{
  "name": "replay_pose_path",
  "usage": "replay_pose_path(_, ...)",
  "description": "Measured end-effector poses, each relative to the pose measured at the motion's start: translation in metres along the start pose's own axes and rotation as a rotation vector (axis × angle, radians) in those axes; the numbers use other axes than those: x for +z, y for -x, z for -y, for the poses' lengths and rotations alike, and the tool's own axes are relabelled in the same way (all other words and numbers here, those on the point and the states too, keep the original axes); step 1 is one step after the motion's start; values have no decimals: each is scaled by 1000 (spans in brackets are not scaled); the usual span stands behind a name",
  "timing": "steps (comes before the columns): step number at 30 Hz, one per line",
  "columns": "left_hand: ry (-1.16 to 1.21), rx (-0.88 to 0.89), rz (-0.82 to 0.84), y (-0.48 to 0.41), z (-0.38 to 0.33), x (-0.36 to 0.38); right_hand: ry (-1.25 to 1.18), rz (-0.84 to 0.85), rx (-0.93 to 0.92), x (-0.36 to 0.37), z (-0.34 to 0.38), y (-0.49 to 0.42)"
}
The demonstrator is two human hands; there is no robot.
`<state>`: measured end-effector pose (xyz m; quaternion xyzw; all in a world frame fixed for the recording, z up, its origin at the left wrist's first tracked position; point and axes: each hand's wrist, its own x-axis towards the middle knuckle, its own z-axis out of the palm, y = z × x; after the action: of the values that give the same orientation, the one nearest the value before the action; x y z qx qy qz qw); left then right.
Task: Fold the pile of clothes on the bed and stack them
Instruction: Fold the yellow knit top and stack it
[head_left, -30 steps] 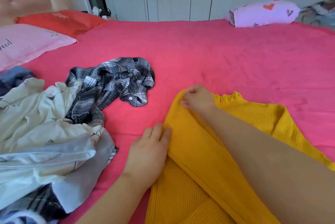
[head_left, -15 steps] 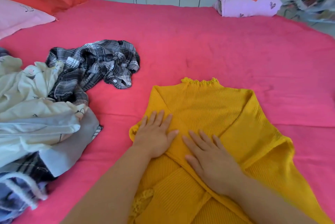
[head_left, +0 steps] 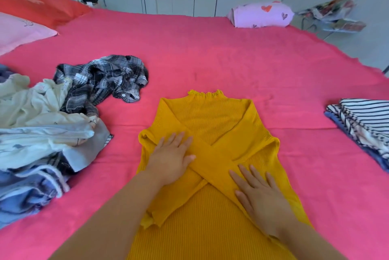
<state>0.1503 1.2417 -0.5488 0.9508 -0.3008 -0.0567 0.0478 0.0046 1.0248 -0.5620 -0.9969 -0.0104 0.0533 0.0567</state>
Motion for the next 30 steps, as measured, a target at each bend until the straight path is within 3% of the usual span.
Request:
replay_pose_path(3, 0, 103, 85, 45, -10, 10, -38, 12, 19, 0, -9, 25)
replay_pose_path(8, 29, 136, 71, 103, -15, 24, 99, 155, -68, -12, -10, 63)
replay_pose_path(9, 12, 141, 86, 113, -16, 27, 90, 100, -123, -3, -16, 71)
replay_pose_path(19, -104, 137, 232, 171, -20, 26, 102, 136, -92, 5, -28, 124)
replay_pose_path(30, -22, 72, 160, 184, -17, 4, 214, 197, -70, -9, -19, 122)
